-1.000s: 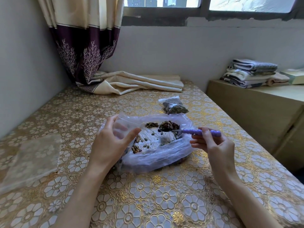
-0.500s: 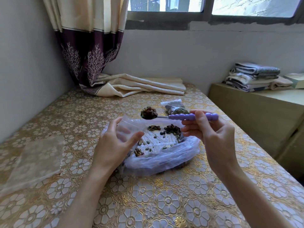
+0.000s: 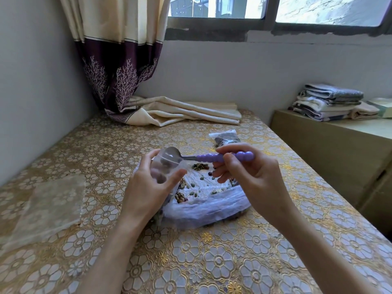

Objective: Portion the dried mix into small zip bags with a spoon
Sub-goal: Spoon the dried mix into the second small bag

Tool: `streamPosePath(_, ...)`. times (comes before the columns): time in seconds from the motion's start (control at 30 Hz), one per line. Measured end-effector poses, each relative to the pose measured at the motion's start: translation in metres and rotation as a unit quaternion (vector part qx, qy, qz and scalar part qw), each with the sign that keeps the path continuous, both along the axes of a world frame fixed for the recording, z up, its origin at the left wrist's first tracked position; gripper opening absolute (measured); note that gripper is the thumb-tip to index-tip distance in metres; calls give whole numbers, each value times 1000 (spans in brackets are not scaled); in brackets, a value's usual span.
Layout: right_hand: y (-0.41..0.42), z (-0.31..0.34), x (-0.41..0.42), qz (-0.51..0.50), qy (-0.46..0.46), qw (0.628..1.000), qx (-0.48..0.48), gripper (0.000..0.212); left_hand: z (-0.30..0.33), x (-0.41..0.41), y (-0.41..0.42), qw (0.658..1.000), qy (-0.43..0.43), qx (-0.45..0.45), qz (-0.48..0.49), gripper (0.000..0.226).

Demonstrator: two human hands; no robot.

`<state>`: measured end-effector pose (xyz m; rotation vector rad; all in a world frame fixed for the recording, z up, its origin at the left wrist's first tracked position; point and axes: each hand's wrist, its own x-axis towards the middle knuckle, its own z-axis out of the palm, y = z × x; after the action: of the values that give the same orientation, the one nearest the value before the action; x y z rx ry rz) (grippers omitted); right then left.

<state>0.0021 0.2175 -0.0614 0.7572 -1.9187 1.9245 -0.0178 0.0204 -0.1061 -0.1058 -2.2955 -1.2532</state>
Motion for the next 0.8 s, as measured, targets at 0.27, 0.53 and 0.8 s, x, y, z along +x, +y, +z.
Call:
streamPosePath(0.27, 10, -1, -5, -31, -35, 994, -103, 17, 0, 1, -5, 1000, 2, 5, 9, 102)
streamPosePath(0.53, 41, -33, -17, -156, -176, 957, -172, 23, 3, 3, -2, 1000, 21, -2, 20, 99)
streamPosePath(0.8, 47, -58, -26, -212, -243, 935, -147, 23, 2, 2, -2, 999, 35, -1, 14, 93)
